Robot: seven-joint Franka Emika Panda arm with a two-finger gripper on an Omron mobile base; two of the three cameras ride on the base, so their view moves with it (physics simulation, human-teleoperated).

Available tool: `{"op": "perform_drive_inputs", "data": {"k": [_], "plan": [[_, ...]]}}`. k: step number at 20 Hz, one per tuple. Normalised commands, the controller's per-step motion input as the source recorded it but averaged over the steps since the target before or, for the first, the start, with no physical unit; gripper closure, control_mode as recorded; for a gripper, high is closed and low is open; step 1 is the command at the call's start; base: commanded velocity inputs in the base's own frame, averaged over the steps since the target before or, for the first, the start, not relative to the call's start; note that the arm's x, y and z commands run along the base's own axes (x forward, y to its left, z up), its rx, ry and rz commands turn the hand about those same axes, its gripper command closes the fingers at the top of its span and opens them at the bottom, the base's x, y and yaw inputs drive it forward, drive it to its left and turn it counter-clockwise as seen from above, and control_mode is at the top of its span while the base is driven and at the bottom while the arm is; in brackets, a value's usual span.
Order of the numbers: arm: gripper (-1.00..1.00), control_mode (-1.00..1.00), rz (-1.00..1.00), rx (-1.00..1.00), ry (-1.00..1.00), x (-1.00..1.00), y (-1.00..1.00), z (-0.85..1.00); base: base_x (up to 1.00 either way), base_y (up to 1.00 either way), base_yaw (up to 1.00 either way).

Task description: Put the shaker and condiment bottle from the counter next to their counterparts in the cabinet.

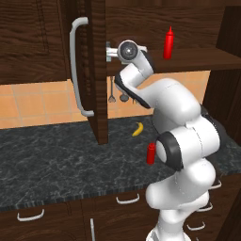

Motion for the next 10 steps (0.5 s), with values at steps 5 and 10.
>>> {"op": "perform_drive_inputs", "data": {"k": [5,10], "plan": [[-1.0,-1.0,-0.02,0.06,0.0,0.03,0.0,0.04,0.0,0.0,0.0],[-1.0,-1.0,-0.02,0.09,0.0,-0.2,0.0,0.36,0.0,0.0,0.0]]}}
